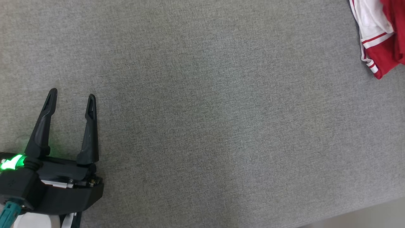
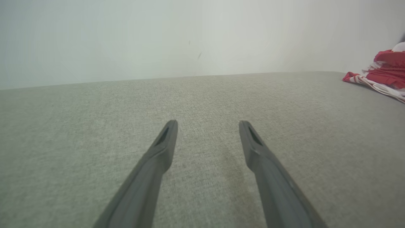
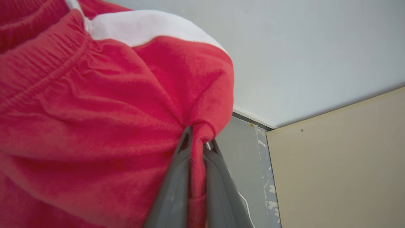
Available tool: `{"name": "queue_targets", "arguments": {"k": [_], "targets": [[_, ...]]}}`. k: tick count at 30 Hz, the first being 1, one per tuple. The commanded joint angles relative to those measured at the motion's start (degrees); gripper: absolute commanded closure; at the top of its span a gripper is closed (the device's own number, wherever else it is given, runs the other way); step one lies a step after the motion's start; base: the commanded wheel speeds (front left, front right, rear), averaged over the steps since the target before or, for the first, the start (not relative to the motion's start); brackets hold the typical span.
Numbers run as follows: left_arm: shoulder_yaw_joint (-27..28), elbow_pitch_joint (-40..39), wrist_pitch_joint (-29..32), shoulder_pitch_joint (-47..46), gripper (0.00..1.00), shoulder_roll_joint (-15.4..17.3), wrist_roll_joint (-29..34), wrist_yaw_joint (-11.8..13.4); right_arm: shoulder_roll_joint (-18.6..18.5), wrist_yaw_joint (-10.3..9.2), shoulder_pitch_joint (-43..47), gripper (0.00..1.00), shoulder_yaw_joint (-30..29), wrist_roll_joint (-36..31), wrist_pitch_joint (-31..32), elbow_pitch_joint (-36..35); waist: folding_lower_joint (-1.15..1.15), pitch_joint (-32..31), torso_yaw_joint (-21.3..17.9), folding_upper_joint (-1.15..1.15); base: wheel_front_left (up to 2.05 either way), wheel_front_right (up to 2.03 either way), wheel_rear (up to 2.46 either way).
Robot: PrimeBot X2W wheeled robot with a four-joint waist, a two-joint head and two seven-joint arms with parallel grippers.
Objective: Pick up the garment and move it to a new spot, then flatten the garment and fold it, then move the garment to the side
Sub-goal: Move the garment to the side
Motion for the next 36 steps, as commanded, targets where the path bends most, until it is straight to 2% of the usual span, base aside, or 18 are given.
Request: {"name": "queue_targets", "arguments": {"k": [1, 5, 6, 7, 8, 9, 12, 20, 23, 28, 36], "targets": [[-0.18, 0.43, 0.03, -0.42, 0.0, 0.28, 0.12, 0.1, -0.1, -0.19, -1.0, 1.0, 0.26, -0.85, 0.01, 0.72, -0.01, 0.89, -0.3, -0.01, 0.0, 0.0, 0.0], [-0.21, 0.73, 0.04, -0.37, 0.0, 0.22, 0.02, 0.1, -0.01, -0.19, -3.62, 1.0, 1.79, -3.56, -0.32, 2.94, -0.01, 1.21, 0.37, -0.01, 0.0, 0.0, 0.0], [-0.05, 0.92, 0.07, -0.28, 0.0, 0.06, -0.02, 0.13, -0.45, -0.19, -5.11, 0.92, 2.85, -6.22, -0.12, 4.25, -0.01, 1.27, 0.79, -0.01, 0.0, 0.0, 0.0], [0.01, 0.94, 0.08, -0.19, 0.0, 0.03, 0.02, 0.15, -0.66, -0.19, -6.1, 0.55, 3.03, -7.75, -0.65, 4.78, -0.01, 1.31, 0.97, -0.01, 0.0, 0.0, 0.0], [0.01, 1.0, 0.08, -0.13, 0.0, -0.09, -0.01, 0.16, -0.43, -0.19, -6.76, 0.21, 3.06, -8.41, -1.0, 5.5, -0.01, 1.28, 1.21, -0.01, 0.0, 0.0, 0.0], [0.16, 1.09, 0.08, 0.0, 0.0, -0.1, -0.02, 0.18, 0.35, -0.19, -7.06, 0.0, 3.21, -8.48, -1.18, 6.07, -0.01, 1.19, 1.34, -0.01, 0.0, 0.0, 0.0], [0.47, 1.34, 0.09, 0.35, 0.0, -0.44, -0.14, 0.26, 0.68, -0.19, -8.77, 0.0, 3.18, -10.37, -1.38, 8.1, -0.01, 0.77, 1.67, -0.01, 0.0, 0.0, 0.0], [1.33, 2.81, 0.02, 1.39, 0.0, -1.58, -0.52, 0.31, 4.57, -0.19, -10.51, 0.0, 0.05, -11.94, -8.87, 8.77, -0.01, -4.14, 2.25, -0.01, 0.0, 0.0, 0.0], [1.94, 3.65, 0.03, 2.4, 0.0, -2.03, -0.64, 0.35, 7.55, -0.19, -9.44, 0.0, -0.92, -10.1, -11.47, 7.91, -0.01, -7.81, 2.86, -0.01, 0.0, 0.0, 0.0], [3.67, 5.33, 0.02, 5.64, 0.0, -2.76, -1.1, 0.62, 13.17, -0.19, -5.85, 0.0, -1.81, -10.86, -14.71, 4.73, -0.01, -15.25, 4.35, -0.01, 0.0, 0.0, 0.0], [6.7, 6.98, 0.03, 11.75, 0.0, -3.72, -2.17, 0.96, 23.36, -0.19, 5.53, 0.0, -7.04, -10.63, -16.16, -2.85, -0.01, -24.21, 6.01, -0.01, 0.0, 0.0, 0.0]]}}
